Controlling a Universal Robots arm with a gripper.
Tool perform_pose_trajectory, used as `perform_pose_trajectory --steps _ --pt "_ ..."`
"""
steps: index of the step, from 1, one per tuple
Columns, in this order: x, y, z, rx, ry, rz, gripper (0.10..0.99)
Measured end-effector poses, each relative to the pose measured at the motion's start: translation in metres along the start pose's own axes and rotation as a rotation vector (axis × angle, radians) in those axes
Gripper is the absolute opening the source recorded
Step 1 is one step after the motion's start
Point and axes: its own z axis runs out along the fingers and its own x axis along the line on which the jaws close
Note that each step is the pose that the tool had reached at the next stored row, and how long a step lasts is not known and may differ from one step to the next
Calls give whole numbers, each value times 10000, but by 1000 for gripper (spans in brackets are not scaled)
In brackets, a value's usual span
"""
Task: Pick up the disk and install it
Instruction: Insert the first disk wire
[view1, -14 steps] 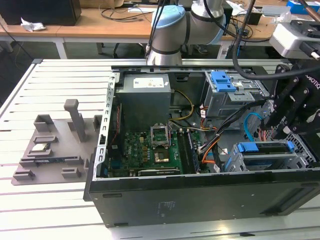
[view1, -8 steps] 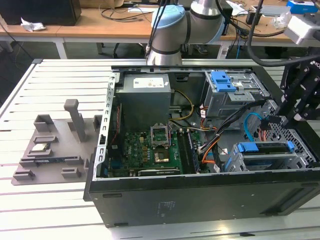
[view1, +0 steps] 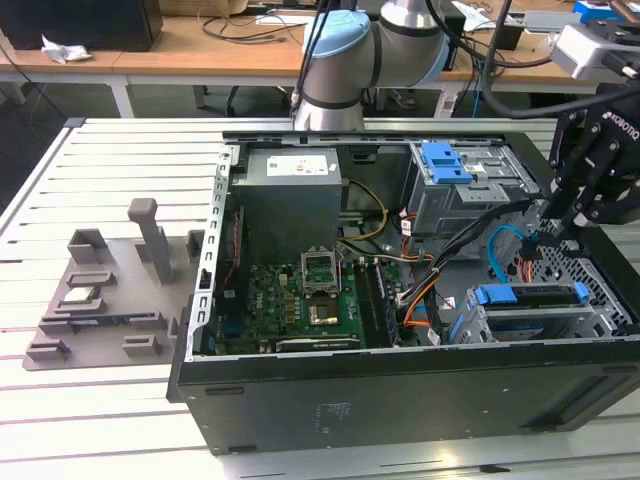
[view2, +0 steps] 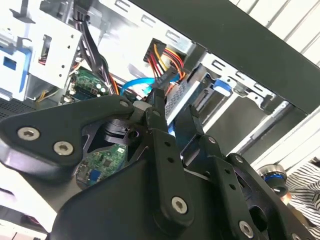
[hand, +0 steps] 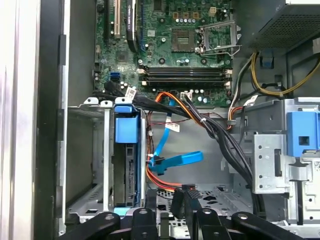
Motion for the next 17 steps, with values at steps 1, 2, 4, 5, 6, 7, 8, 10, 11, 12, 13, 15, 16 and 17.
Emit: perform_pose_trajectory --steps 1,2,4,5,6,7,8,10,11,12,13,15,16,17 --pt "-24 -1 8 0 1 -1 361" --pt "-36 -1 12 1 0 -1 361" --pt "-65 -2 23 0 0 -2 361" --pt "-77 -2 27 0 1 -1 361" --pt "-87 -2 31 0 1 -1 361" --pt "-97 -2 35 0 1 -1 361" --pt "-106 -2 39 0 1 -1 361" --pt "-128 -3 54 0 1 -1 361" --pt "-135 -4 59 0 1 -1 361" --pt "-150 -4 71 0 0 -1 361" --pt "-161 -5 85 -1 1 -1 361" --pt "-172 -7 109 -2 1 -1 361" --pt "-176 -8 118 -3 1 -2 361" --pt "-179 -8 126 -3 -1 -2 361"
